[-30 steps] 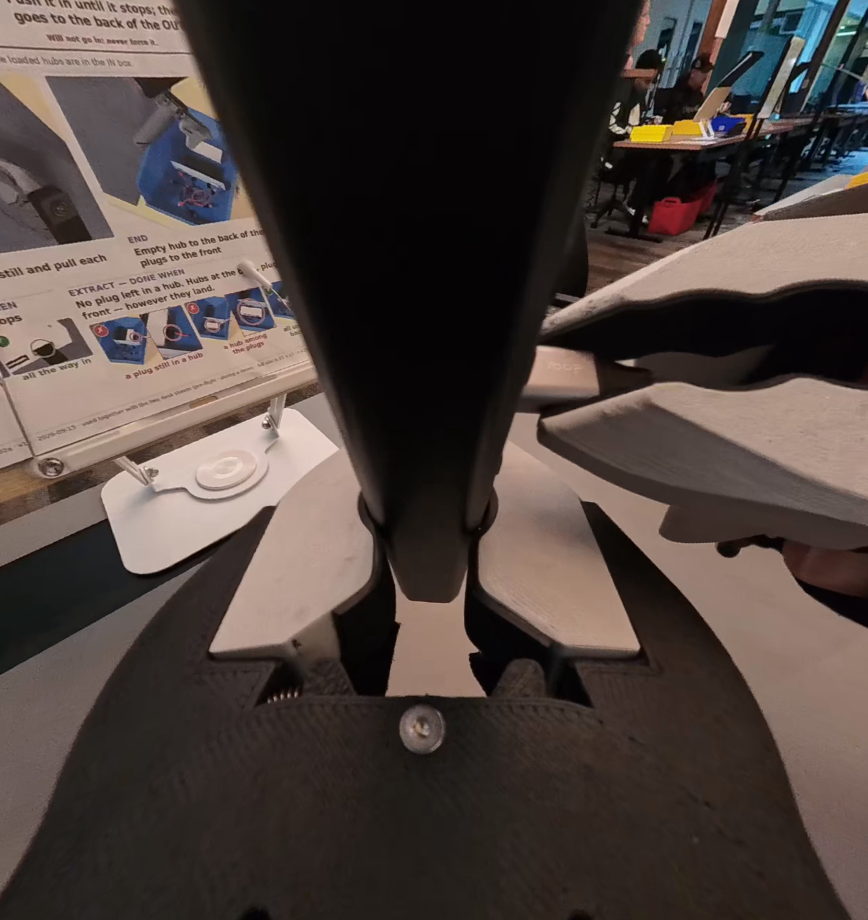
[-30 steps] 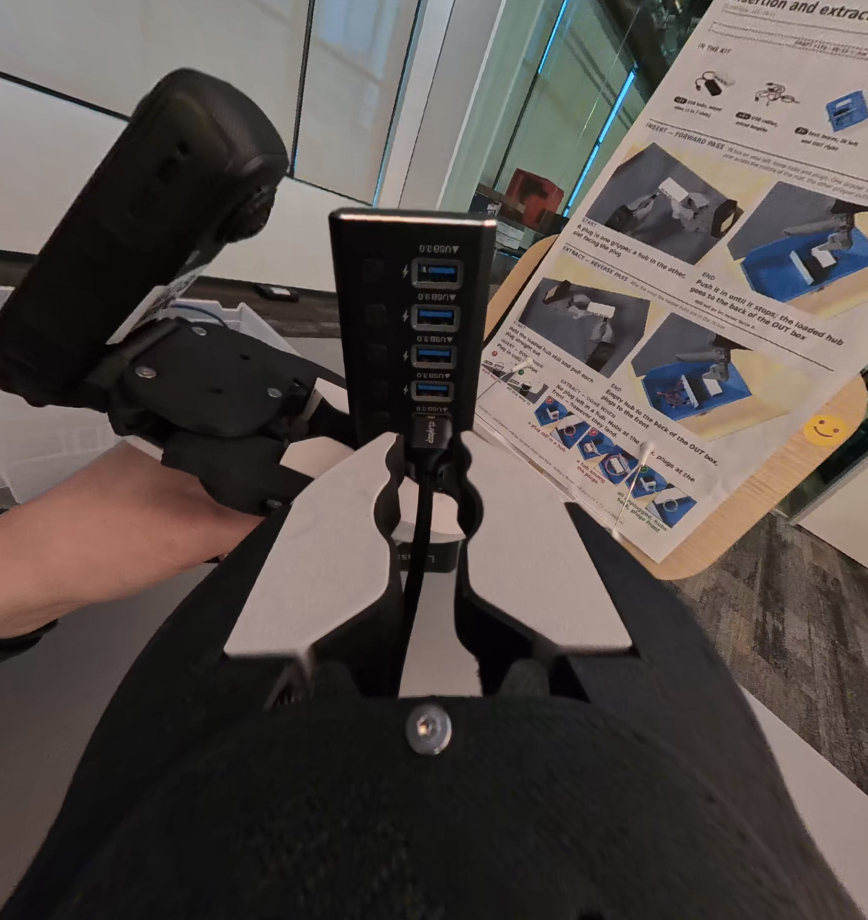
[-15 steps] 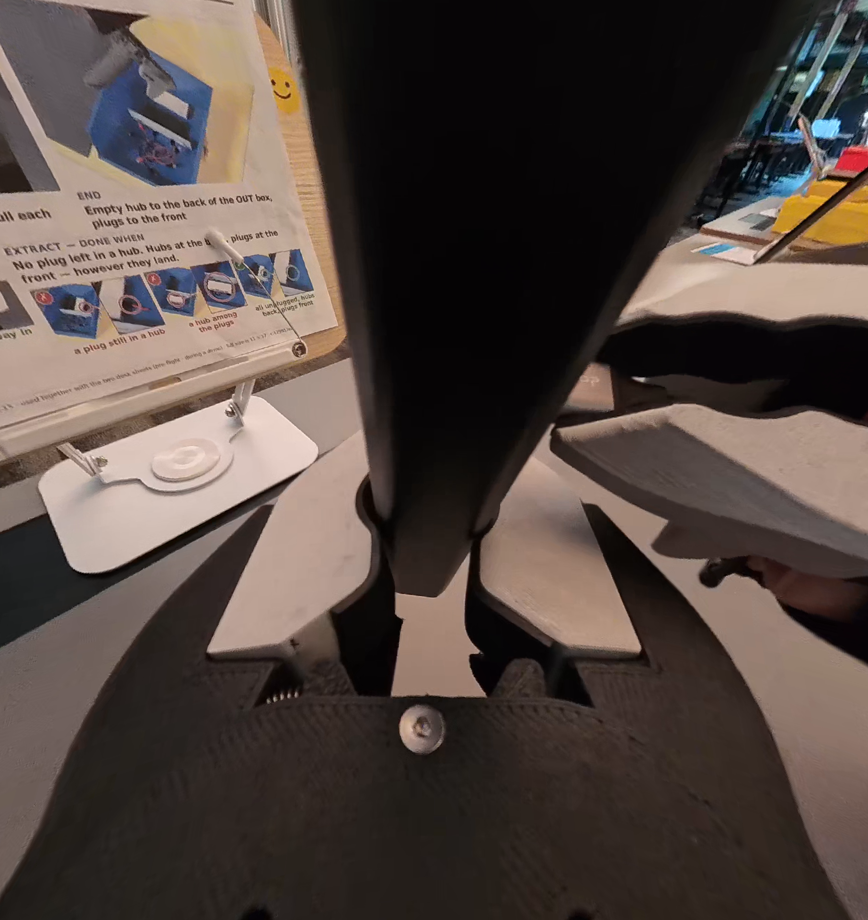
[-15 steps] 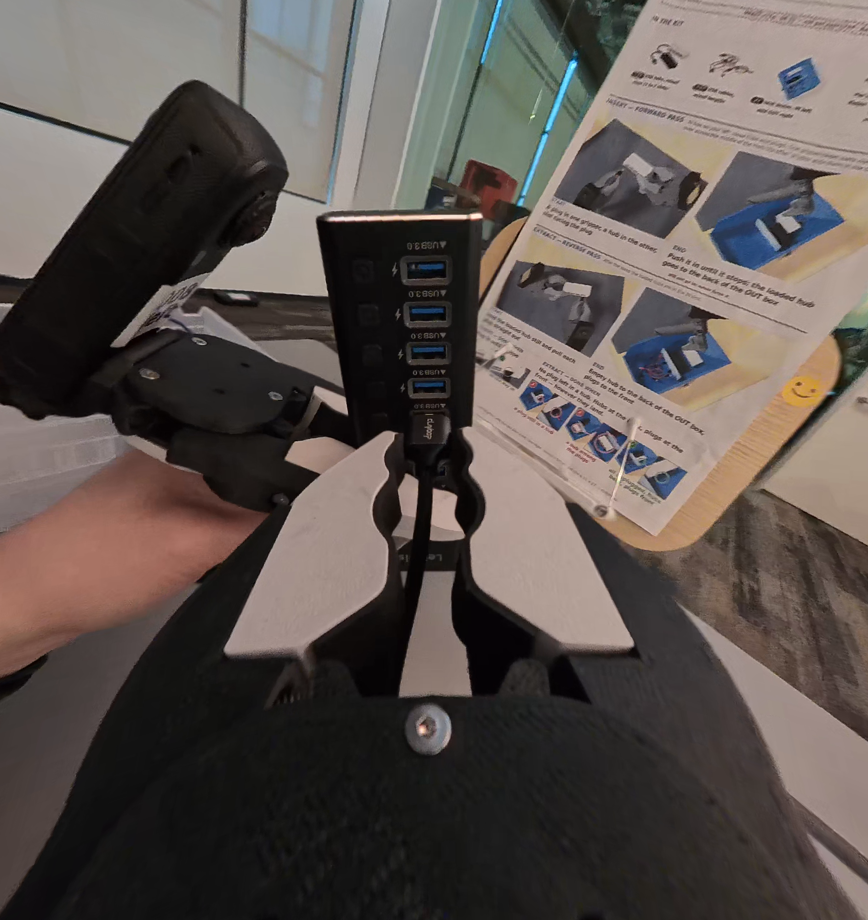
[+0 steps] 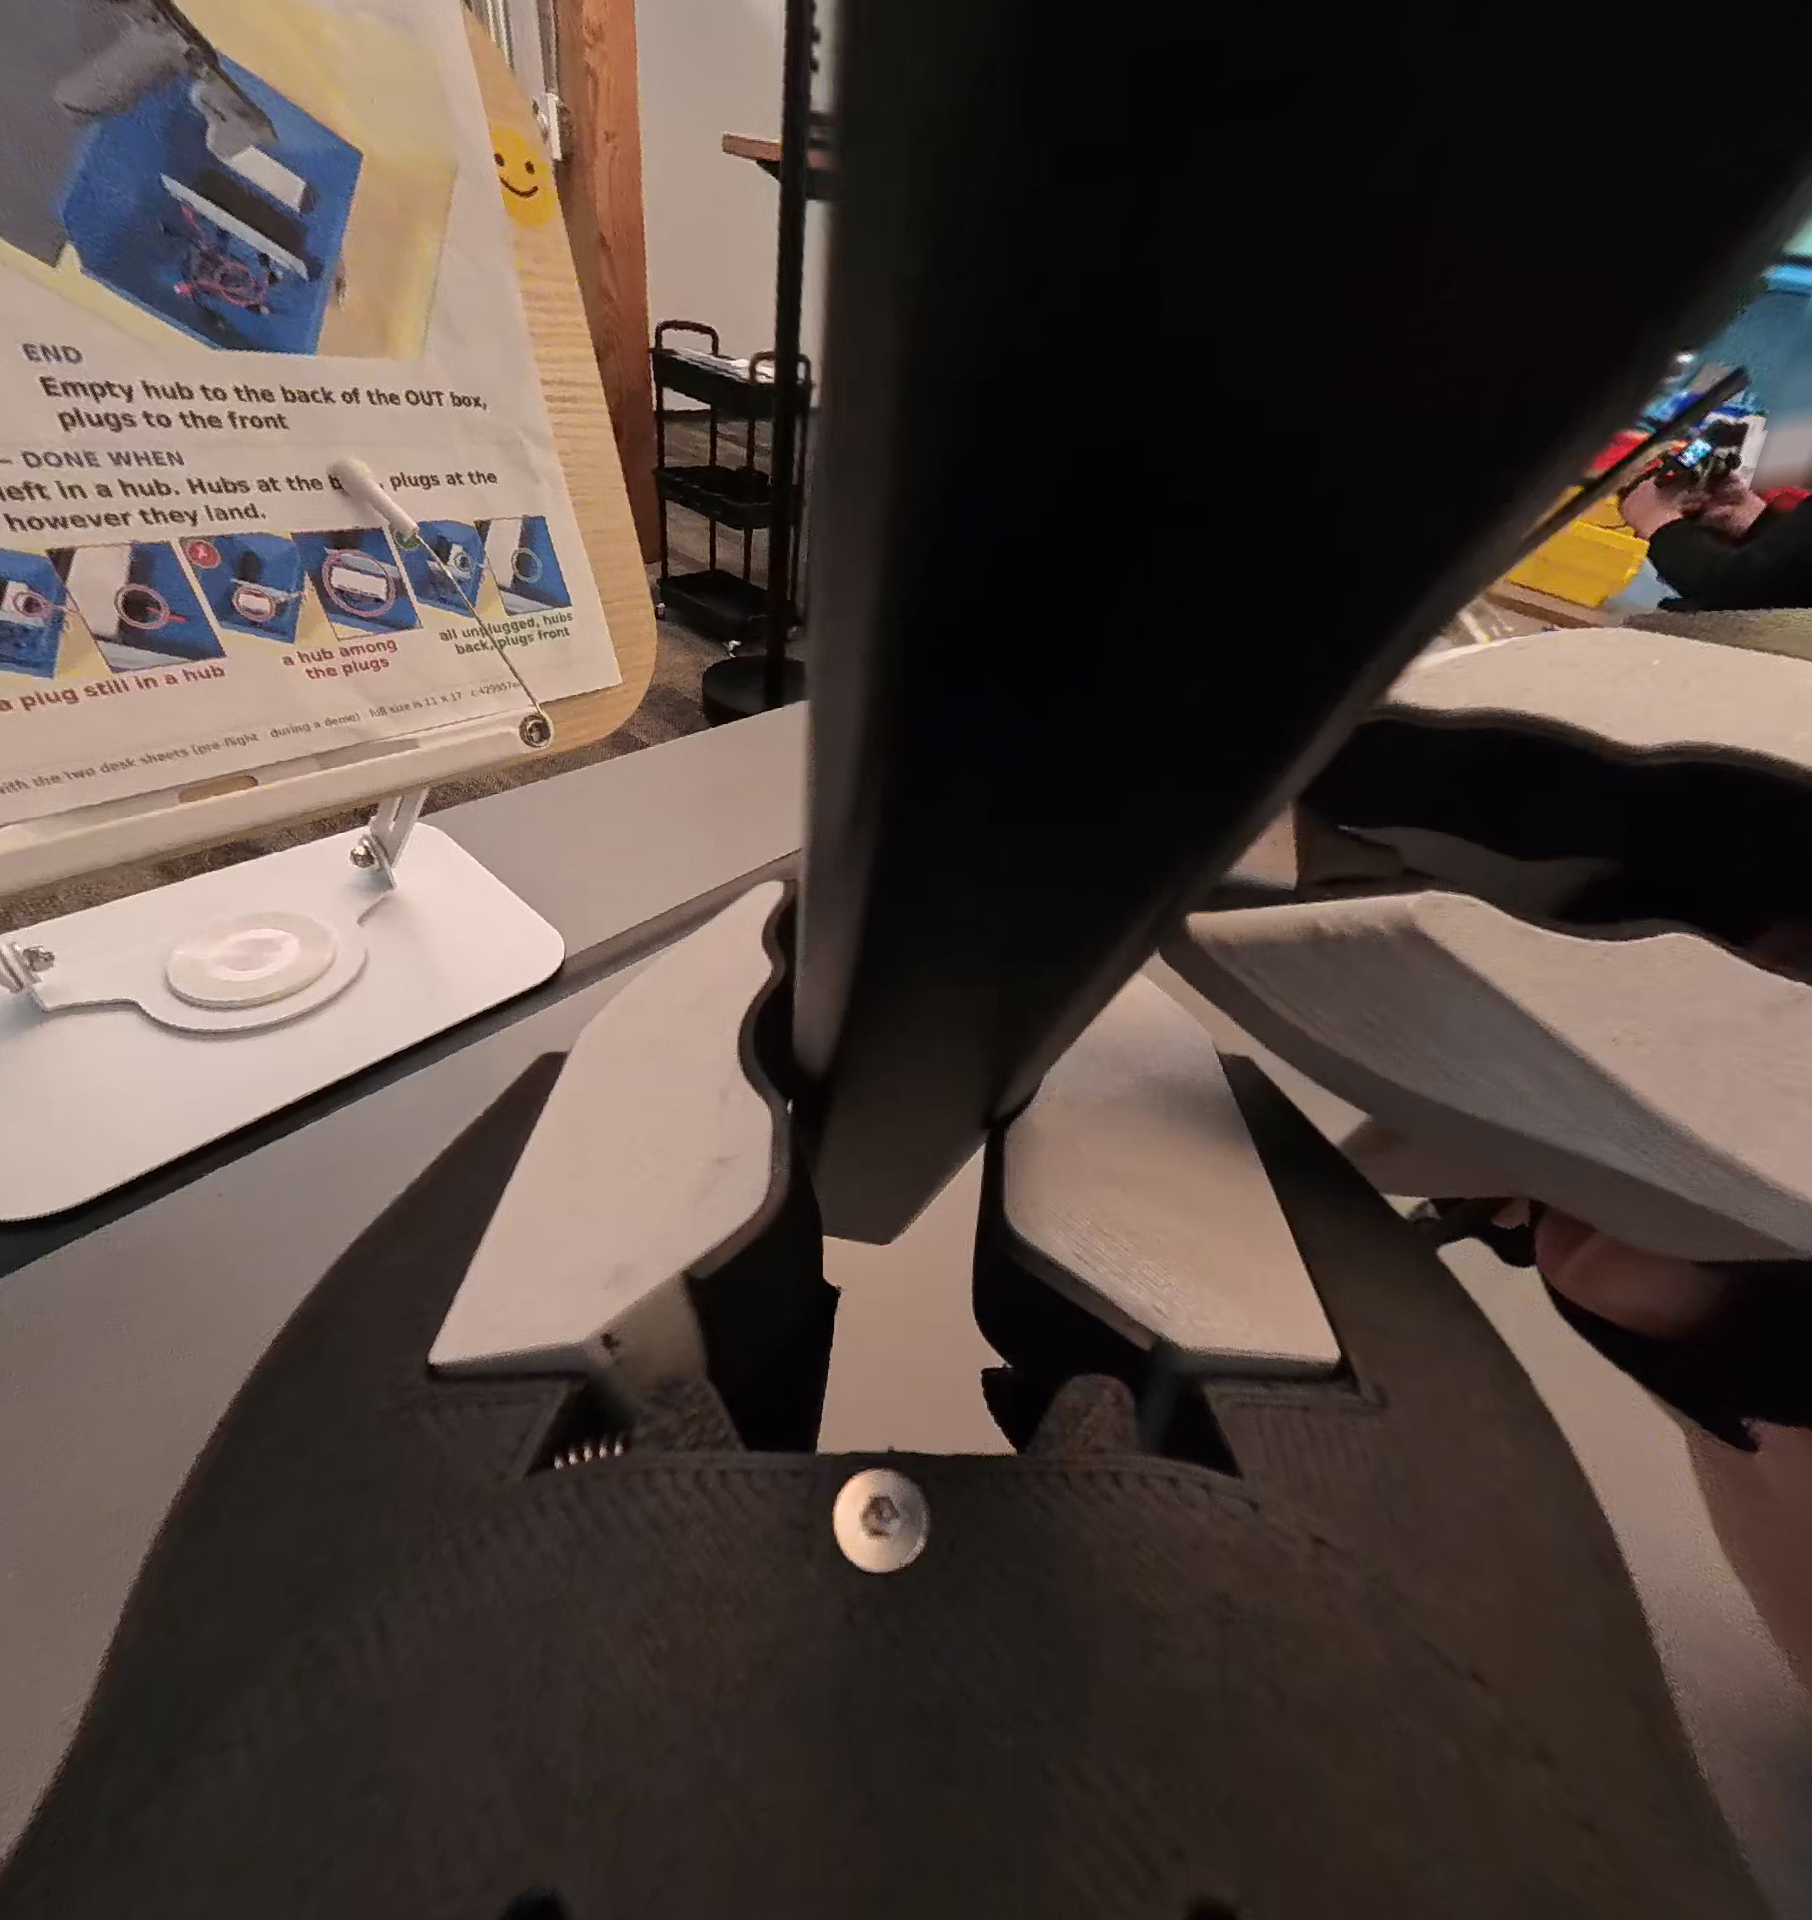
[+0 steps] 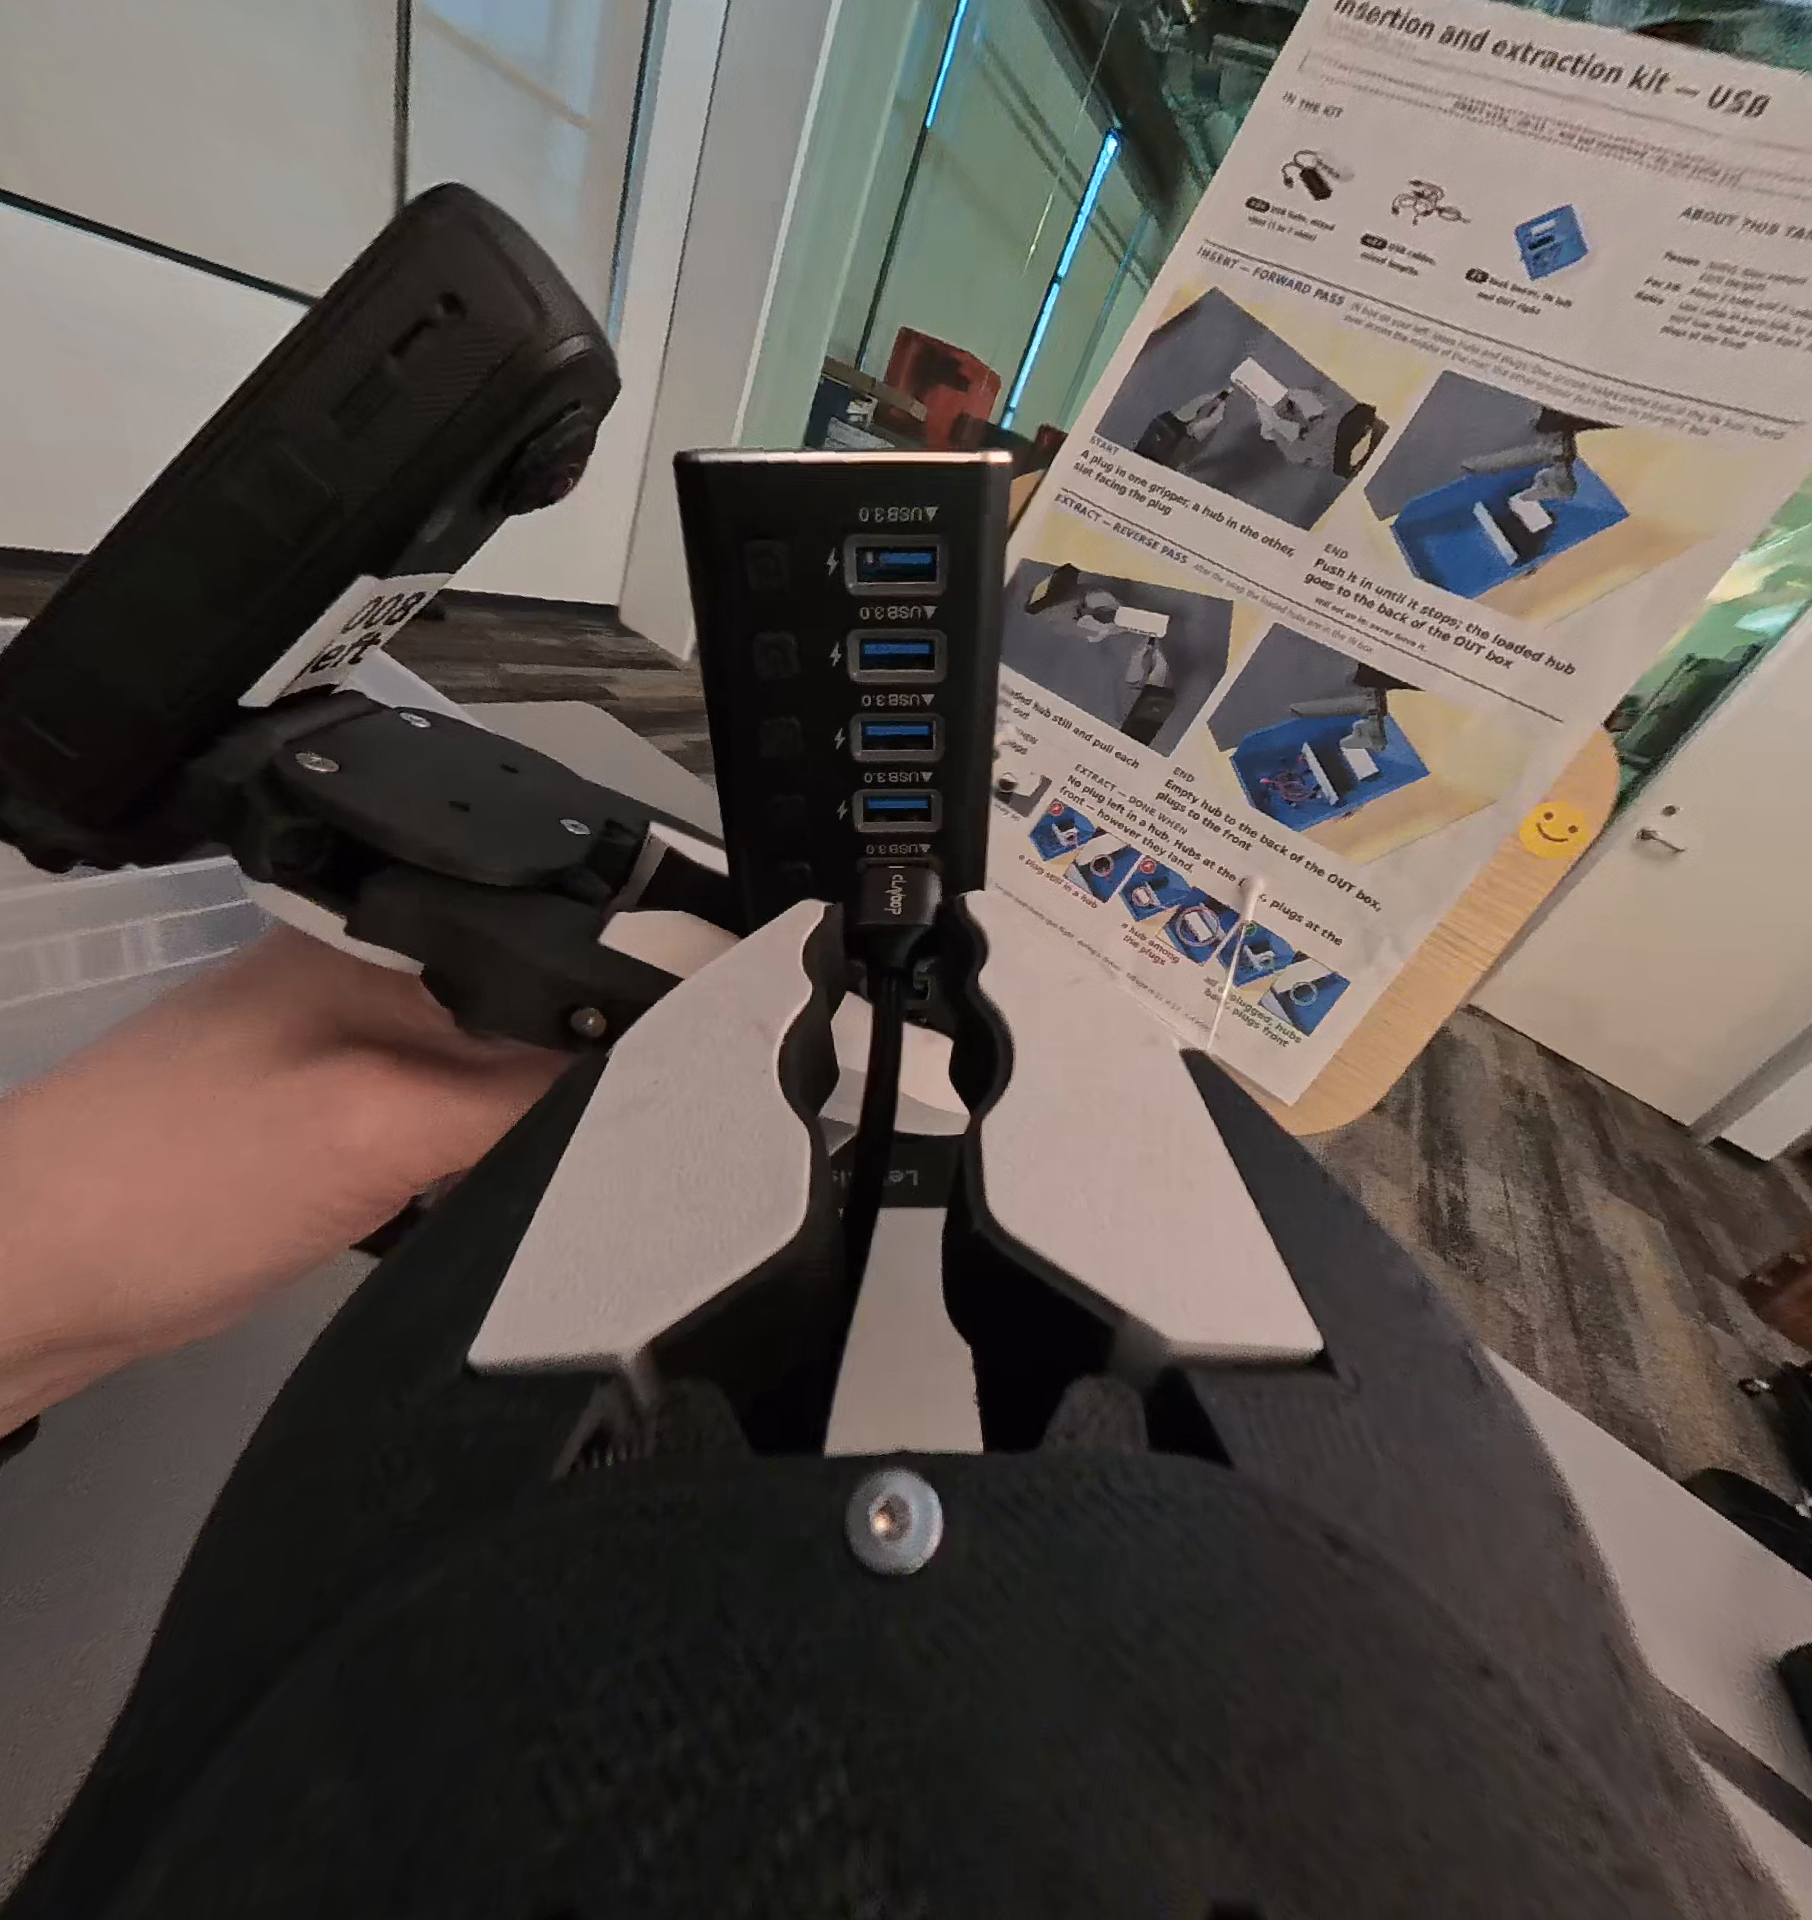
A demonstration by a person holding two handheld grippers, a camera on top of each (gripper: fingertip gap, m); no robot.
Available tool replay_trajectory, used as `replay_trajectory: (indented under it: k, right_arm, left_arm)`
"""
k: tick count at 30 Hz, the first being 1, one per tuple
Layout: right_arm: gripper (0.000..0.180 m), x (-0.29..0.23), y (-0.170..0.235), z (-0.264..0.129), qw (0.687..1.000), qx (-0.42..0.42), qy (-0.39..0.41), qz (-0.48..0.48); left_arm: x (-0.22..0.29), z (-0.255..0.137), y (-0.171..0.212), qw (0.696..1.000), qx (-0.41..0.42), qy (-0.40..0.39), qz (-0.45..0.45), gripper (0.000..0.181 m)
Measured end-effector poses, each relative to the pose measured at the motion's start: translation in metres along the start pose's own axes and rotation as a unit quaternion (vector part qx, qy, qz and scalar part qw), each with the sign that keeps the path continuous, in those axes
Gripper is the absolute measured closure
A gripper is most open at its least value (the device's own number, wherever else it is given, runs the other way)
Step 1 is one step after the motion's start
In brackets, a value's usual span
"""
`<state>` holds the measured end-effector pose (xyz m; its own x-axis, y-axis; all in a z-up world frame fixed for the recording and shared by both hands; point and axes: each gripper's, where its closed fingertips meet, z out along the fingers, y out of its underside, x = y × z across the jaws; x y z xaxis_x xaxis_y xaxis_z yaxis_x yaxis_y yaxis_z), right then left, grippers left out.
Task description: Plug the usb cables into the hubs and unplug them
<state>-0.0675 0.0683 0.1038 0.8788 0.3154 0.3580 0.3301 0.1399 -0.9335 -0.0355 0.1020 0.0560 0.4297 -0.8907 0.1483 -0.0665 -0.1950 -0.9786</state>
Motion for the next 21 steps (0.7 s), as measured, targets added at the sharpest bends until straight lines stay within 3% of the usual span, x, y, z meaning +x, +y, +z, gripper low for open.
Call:
replay_trajectory:
  k: [7,13,21]
  right_arm:
    - [0.161,0.0027,-0.007,-0.0069,0.998,0.02,-0.05,0.037]
    - [0.161,0.0007,-0.0082,-0.0057,1.0,0.011,0.024,-0.012]
    - [0.161,-0.0001,-0.0018,-0.0035,0.999,-0.007,0.024,-0.027]
  left_arm:
    - [0.0079,-0.001,-0.0057,1.0,0.007,0.008,0.009,0.148]
    - [0.0067,-0.0027,-0.0077,1.0,0.015,0.006,-0.013,0.148]
    - [-0.0011,-0.0015,-0.0039,1.0,0.009,-0.014,0.017,0.148]
